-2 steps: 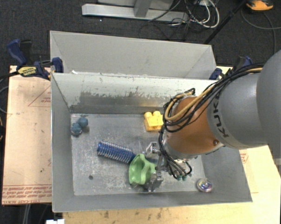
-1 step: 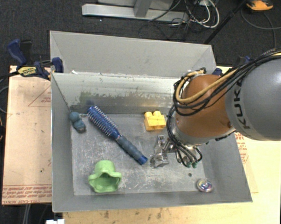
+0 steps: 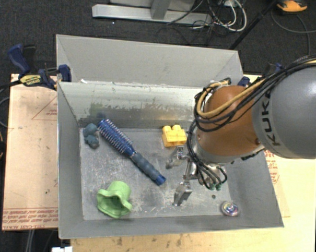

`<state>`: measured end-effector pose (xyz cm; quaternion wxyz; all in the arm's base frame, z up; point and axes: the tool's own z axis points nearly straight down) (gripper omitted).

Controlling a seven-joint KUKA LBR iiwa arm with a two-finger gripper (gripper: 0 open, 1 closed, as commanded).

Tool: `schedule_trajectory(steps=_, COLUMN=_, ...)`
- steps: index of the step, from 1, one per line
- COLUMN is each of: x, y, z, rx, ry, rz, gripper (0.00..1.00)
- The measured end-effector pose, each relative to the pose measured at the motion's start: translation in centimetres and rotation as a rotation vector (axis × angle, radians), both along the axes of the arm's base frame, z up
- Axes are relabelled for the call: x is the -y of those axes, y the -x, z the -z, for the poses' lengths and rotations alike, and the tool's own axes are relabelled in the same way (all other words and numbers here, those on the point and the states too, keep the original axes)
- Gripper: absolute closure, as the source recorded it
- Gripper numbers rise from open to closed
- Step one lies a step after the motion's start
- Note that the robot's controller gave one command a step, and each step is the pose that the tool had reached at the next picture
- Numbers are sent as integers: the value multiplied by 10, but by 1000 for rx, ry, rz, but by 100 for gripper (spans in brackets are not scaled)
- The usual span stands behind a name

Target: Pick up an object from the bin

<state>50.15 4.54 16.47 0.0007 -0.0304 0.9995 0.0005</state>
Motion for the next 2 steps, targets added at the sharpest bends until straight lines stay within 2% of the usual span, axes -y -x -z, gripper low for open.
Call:
schedule_trajectory(steps=1, x=-41, y=-18, z=68, rx=13, ry=-4, rz=40, gripper=0)
schedule_trajectory(steps=2, x=-39, y=-14, z=75, rx=0, ry=0, rz=40, gripper=100)
